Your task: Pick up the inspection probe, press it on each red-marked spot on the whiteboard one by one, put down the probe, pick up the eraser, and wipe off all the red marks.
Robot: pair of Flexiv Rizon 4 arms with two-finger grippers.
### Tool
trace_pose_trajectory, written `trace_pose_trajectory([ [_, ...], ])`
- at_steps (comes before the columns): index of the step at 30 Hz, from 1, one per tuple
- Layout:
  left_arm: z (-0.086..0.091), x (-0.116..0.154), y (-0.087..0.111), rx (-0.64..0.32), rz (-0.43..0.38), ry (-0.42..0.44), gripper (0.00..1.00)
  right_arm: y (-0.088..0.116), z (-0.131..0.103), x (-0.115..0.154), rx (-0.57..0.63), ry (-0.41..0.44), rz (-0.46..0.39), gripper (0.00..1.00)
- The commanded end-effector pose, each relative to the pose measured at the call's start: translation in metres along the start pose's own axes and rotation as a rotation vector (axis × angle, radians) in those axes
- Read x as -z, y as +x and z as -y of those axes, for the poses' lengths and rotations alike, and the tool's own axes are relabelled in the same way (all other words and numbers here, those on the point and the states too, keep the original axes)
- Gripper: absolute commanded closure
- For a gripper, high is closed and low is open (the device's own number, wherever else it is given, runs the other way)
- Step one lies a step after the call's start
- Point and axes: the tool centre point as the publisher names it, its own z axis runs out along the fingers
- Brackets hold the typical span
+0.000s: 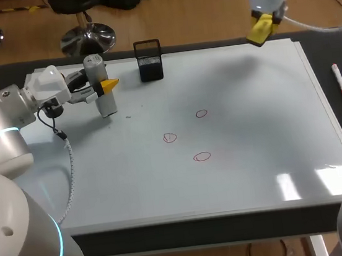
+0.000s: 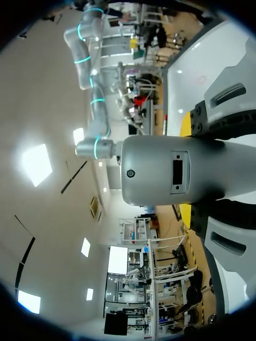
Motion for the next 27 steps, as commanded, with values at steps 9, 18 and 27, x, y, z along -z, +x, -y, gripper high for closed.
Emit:
trace_pose_trajectory([
  [9, 0.0, -0.001, 0.0, -0.001, 0.002, 0.002, 1.0, 0.05, 0.003, 0.004, -0.092, 0.016, 0.021, 1.0],
  [18, 0.0, -0.001, 0.0, -0.001, 0.002, 0.002, 1.0, 0.064, 0.003, 0.005, -0.143, 0.019, 0.044, 1.0],
  [27, 0.0, -0.001, 0.0, -0.001, 0.002, 0.002, 1.0, 0.066, 0.003, 0.006, -0.175, 0.017, 0.067, 1.0],
])
